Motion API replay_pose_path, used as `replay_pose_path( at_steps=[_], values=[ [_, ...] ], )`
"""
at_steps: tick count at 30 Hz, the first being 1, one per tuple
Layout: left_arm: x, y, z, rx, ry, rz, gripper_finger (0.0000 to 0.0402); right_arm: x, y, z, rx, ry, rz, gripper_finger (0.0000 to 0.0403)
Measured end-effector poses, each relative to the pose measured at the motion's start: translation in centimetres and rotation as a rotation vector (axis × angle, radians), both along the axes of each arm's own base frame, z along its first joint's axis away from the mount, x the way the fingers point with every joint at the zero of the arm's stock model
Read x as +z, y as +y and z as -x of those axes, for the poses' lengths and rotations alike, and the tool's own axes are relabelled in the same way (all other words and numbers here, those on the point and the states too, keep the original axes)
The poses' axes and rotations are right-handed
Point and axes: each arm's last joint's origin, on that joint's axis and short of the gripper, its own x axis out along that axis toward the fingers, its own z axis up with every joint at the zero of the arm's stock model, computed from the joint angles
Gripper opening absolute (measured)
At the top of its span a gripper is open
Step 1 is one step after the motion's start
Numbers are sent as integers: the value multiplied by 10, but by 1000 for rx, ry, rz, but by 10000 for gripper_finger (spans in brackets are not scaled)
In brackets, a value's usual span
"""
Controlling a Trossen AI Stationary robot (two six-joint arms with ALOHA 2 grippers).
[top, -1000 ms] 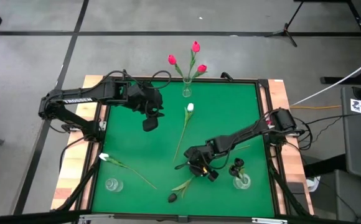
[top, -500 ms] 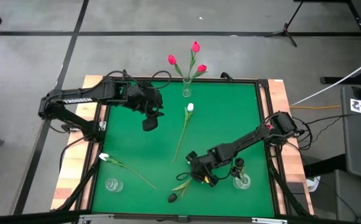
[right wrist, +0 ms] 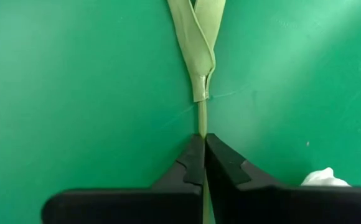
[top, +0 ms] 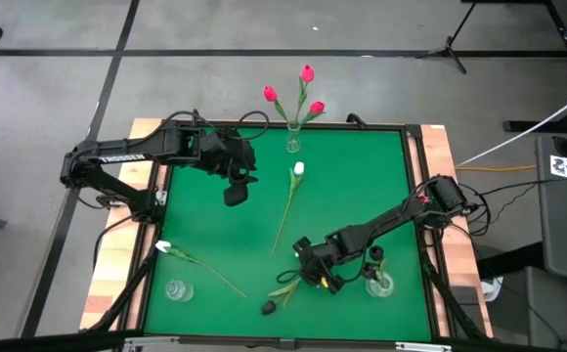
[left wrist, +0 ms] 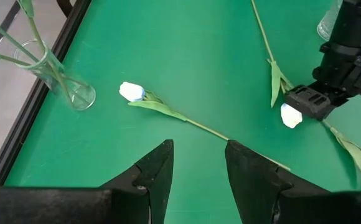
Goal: Sort flowers into vase by color
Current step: Put the black tulip into the bottom right transparent vase
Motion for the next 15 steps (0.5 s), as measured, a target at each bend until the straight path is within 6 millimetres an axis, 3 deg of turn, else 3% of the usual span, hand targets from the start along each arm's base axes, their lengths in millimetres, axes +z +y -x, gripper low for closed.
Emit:
replay_pose_path(
  at_steps=[8,15],
  values=[
    [0,0,0,0,-2,0,144,20,-10,0,-65,-52,-16,2],
    [0,0,0,0,-2,0,144,51,-26,-3,-133,-144,-65,2]
  ],
)
